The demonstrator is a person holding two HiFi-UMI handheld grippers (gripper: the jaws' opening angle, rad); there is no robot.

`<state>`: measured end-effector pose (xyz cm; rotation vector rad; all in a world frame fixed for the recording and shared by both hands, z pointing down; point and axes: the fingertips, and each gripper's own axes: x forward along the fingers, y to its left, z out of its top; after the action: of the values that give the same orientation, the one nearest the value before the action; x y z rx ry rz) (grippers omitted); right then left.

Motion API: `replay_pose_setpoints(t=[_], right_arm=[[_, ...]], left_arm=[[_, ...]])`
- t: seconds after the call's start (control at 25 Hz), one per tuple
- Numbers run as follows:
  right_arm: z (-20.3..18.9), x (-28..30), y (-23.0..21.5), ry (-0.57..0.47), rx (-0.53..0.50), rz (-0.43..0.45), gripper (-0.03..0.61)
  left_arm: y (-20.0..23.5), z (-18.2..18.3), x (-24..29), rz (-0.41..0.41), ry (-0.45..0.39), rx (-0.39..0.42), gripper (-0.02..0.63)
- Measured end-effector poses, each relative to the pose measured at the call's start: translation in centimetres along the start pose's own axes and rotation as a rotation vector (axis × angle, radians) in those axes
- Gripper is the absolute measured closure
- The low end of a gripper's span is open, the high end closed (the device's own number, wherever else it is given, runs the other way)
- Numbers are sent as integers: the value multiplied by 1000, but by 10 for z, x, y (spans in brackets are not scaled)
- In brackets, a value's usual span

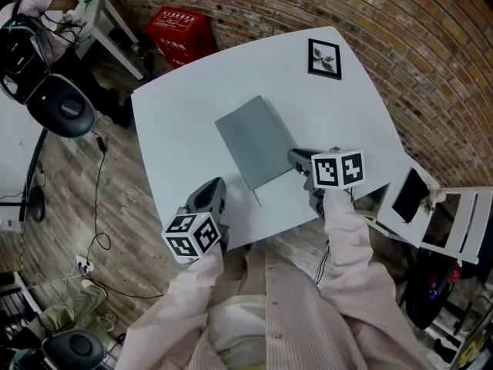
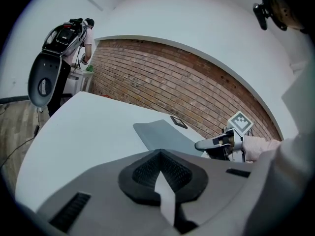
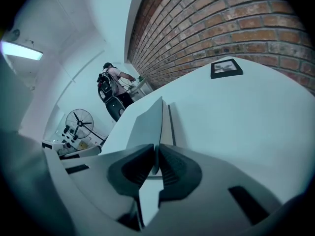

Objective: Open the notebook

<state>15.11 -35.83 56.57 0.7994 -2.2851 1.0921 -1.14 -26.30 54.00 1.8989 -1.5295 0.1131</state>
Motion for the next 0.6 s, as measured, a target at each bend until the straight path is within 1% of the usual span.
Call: replay_pose_setpoints(t=[0.32, 0.6], right_arm=[[13, -11, 24, -35, -30, 6, 545], [20, -19, 50, -71, -77, -20, 547]], left_arm=[[11, 12, -17, 14, -38, 12, 621], [23, 11, -35, 2, -53, 5, 621]])
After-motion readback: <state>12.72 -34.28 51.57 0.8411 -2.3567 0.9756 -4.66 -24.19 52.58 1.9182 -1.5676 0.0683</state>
